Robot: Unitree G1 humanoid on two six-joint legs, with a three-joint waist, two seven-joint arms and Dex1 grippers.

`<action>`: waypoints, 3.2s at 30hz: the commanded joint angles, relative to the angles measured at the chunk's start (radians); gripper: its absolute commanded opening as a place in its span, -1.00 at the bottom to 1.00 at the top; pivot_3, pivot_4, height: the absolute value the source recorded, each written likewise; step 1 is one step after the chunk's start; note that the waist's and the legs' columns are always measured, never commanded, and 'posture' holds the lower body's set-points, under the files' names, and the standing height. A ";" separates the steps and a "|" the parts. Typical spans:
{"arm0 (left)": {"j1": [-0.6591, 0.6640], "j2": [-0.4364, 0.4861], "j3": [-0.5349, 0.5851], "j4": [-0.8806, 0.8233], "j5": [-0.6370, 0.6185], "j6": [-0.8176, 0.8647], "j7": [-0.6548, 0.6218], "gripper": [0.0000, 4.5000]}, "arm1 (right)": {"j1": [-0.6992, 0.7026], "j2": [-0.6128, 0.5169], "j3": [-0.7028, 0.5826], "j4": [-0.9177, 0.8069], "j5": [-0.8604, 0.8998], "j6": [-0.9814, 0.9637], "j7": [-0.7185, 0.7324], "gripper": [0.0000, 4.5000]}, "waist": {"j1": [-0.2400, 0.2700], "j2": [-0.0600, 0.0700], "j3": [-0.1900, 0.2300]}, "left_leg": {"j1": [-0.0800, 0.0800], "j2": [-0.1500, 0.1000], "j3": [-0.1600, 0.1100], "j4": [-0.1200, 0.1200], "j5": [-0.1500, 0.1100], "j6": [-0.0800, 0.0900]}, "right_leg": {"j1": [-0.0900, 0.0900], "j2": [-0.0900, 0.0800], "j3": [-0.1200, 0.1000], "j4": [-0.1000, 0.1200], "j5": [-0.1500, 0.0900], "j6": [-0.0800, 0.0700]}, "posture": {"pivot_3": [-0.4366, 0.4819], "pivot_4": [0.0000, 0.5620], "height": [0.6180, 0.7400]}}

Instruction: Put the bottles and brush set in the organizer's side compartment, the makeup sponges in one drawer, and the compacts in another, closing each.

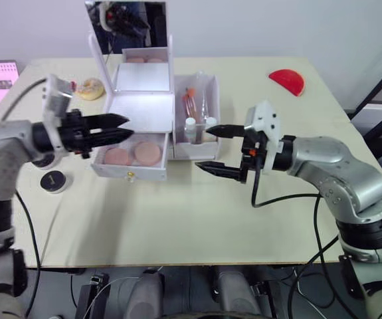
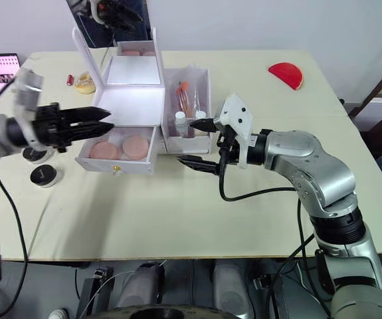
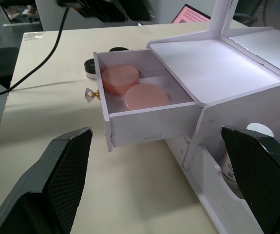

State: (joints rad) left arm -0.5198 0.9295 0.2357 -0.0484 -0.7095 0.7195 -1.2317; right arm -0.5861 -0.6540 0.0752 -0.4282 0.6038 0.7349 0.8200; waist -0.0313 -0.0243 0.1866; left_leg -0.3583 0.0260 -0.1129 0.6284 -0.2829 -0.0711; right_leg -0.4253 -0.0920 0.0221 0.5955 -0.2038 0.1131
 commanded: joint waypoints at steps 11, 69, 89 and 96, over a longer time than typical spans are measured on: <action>0.247 0.139 -0.028 -0.157 0.136 -0.132 -0.048 -0.99 | 0.005 -0.058 -0.112 -0.023 0.039 -0.015 0.035 1.00 | -0.003 0.000 0.001 | 0.000 0.000 0.000 0.001 0.000 0.000 | 0.000 0.000 0.000 0.000 0.000 -0.001 | -0.05 -0.47 0.99; -0.041 -0.127 -0.149 0.119 0.341 -0.166 0.162 -0.99 | 0.042 -0.117 -0.159 -0.073 0.136 0.086 -0.002 1.00 | 0.011 0.000 0.001 | 0.000 0.000 0.000 0.002 0.000 0.000 | 0.000 0.000 0.000 0.001 0.002 -0.001 | -0.05 -0.47 0.99; 0.695 0.131 0.790 0.389 0.273 -0.318 0.099 0.99 | 0.697 -0.326 -0.723 0.405 -0.075 -0.293 0.272 1.00 | 0.011 0.000 0.001 | 0.002 0.000 0.002 0.002 -0.001 0.001 | 0.000 0.000 0.000 0.000 -0.003 0.001 | -0.05 -0.47 0.99; 0.712 0.175 0.804 0.670 0.307 -0.518 0.138 0.99 | 0.733 -0.319 -0.750 0.550 -0.099 -0.413 0.325 1.00 | 0.010 0.000 0.000 | 0.002 0.000 0.003 0.001 -0.001 0.001 | 0.000 -0.001 0.000 -0.001 -0.003 0.001 | -0.05 -0.47 0.99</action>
State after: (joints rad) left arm 0.1993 1.0681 1.0082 0.5923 -0.4039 0.2545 -1.1046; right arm 0.1468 -0.9715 -0.6462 0.1221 0.5120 0.3559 1.1349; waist -0.0212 -0.0247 0.1870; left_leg -0.3563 0.0265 -0.1099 0.6298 -0.2839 -0.0700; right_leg -0.4256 -0.0930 0.0223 0.5950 -0.2066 0.1137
